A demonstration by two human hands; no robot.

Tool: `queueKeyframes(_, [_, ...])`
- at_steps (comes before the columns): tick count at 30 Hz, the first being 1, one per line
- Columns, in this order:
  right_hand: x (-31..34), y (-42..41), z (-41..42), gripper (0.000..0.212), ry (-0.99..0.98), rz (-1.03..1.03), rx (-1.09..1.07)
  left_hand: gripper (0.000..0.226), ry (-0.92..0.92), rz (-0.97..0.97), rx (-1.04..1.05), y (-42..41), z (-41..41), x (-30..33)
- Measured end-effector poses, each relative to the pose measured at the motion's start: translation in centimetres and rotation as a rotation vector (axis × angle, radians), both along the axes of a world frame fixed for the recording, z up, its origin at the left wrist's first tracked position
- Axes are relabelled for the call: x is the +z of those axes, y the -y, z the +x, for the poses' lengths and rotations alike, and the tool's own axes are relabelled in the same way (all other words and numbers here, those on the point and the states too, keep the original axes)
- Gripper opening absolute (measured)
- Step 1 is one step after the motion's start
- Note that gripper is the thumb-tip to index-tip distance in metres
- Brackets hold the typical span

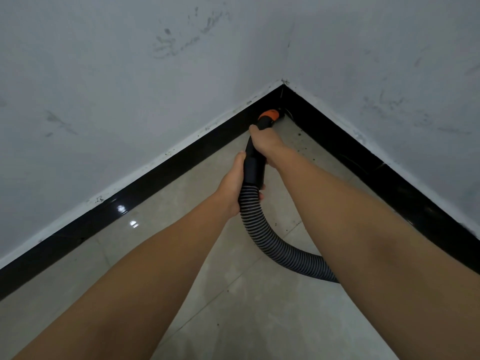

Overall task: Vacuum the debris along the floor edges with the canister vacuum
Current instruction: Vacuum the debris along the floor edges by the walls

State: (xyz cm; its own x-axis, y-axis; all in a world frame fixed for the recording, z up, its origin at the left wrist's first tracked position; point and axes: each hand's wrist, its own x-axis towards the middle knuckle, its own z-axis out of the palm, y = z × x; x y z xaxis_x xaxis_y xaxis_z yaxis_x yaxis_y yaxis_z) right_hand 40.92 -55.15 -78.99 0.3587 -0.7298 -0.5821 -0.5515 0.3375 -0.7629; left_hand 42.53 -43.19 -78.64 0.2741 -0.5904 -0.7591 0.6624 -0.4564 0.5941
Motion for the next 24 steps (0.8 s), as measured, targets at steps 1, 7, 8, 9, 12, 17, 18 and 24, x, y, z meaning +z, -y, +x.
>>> queueKeyframes(1, [0.1, 0.0, -0.1, 0.042, 0.0, 0.001, -0.008, 0.054, -0.004, 0.0, -0.005, 0.1, -0.1, 0.0])
queueKeyframes(7, [-0.8, -1.9, -1.6, 0.044, -0.011, 0.007, -0.061, 0.054, -0.022, 0.044, -0.045, -2.1, -1.1, -0.3])
queueKeyframes(8, [-1.1, -2.7, -1.7, 0.045, -0.005, 0.016, -0.072, 0.053, -0.021, 0.057, -0.055, -2.9, -1.0, -0.5])
queueKeyframes(9, [-1.4, -3.5, -1.8, 0.048, 0.006, 0.034, -0.088, 0.053, -0.021, 0.069, -0.064, -3.7, -0.8, -0.6])
queueKeyframes(12, [-1.7, -5.4, -1.8, 0.057, 0.053, 0.126, -0.143, 0.055, -0.038, 0.088, -0.1, -5.5, 0.1, -0.6])
queueKeyframes(17, [-1.3, -5.2, -2.2, 0.056, 0.082, 0.172, -0.2, 0.058, -0.033, 0.1, -0.158, -5.4, 0.4, 0.3])
queueKeyframes(18, [-1.3, -5.0, -2.3, 0.056, 0.08, 0.173, -0.208, 0.059, -0.036, 0.101, -0.165, -5.2, 0.3, 0.4])
queueKeyframes(24, [-1.5, -4.5, -2.5, 0.052, 0.082, 0.176, -0.205, 0.058, -0.015, 0.107, -0.167, -4.8, 0.1, 0.5])
